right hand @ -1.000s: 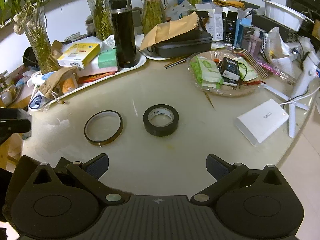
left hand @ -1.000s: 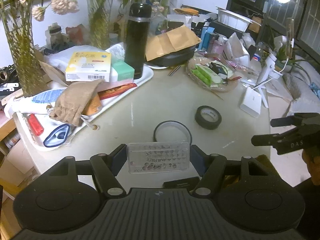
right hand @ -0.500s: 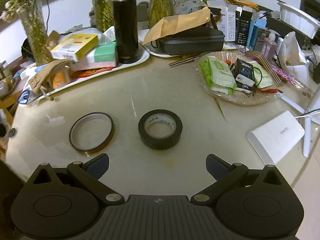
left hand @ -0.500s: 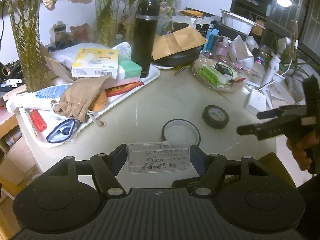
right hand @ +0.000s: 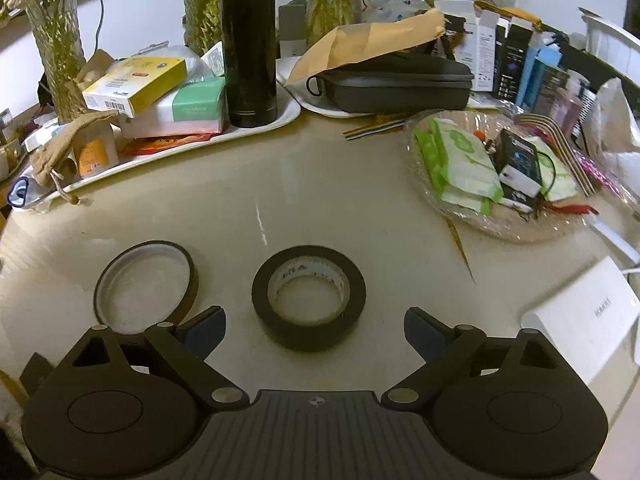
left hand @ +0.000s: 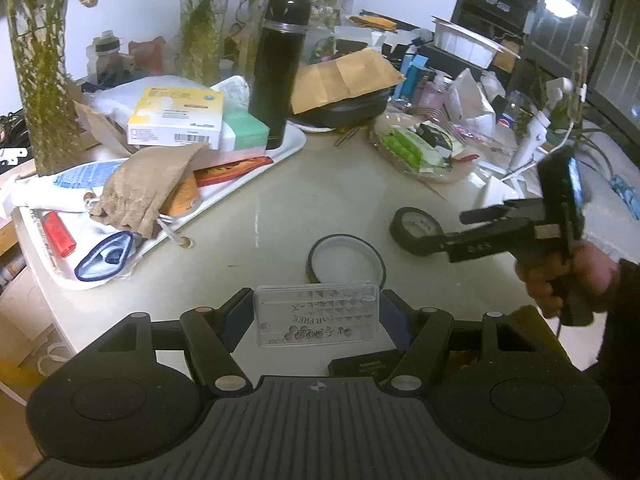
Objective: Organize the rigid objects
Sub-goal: 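Move the right tool toward the black tape roll while the left tool holds the case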
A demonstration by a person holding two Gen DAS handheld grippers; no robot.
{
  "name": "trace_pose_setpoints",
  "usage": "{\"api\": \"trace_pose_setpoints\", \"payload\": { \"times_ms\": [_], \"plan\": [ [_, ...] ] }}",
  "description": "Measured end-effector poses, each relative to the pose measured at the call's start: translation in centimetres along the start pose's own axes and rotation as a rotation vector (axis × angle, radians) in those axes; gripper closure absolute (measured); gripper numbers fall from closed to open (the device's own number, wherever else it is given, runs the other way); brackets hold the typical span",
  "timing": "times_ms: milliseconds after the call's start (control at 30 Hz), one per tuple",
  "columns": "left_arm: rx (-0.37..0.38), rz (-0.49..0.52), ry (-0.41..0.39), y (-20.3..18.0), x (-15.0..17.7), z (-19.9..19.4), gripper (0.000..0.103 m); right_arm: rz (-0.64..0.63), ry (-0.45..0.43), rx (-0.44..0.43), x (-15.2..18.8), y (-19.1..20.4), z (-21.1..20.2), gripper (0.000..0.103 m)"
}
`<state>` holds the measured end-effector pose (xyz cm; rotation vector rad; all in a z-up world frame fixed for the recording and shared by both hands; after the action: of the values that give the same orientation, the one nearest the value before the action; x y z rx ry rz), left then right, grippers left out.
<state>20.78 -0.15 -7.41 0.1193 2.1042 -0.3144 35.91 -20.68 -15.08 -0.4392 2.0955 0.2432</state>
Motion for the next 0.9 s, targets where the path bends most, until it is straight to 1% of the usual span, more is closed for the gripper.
{"api": "trace_pose_setpoints", "payload": {
  "times_ms": [100,367,433,500,633,700,733,900],
  "plan": [
    [0.01,0.018,0.003,-0.4,0.1,0.0,0.036,-0.007,-0.002,-0.005,-0.1,0.1,0.9,0.007],
    [0.02,0.025,0.014,-0.5,0.3,0.1,0.036,-0.02,0.001,-0.01,-0.1,0.2,2.9,0.008],
    [0.021,0.033,0.018,-0.6,0.4,0.2,0.036,-0.022,0.006,-0.004,0.0,0.1,3.3,0.01],
    [0.029,0.039,0.015,-0.7,0.4,0.2,0.036,-0.02,0.014,0.0,0.1,0.0,3.7,0.016],
    [0.04,0.044,0.012,-1.0,0.4,0.2,0.036,-0.02,0.02,-0.005,0.3,0.1,4.3,0.021],
    [0.042,0.047,0.008,-1.1,0.4,0.1,0.036,-0.014,0.014,-0.02,0.2,0.3,4.2,0.028],
    [0.044,0.046,0.005,-1.2,0.3,0.1,0.036,-0.011,0.015,-0.029,0.2,0.4,4.1,0.028],
    [0.048,0.046,0.003,-1.3,0.3,0.1,0.036,-0.02,0.016,-0.016,0.0,0.5,3.8,0.028]
  ]
}}
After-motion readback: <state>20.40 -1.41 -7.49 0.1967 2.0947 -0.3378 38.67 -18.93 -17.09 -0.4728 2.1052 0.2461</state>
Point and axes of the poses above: each gripper's, at about its wrist camera, not at the fingertips, and z roughly the way its jaws point, y to its left, x to its underside, the point moved 9 cm from there along z, roughly the way its jaws point, and after that the axes turned 15 degrees about -y, right-handed, at the moved point
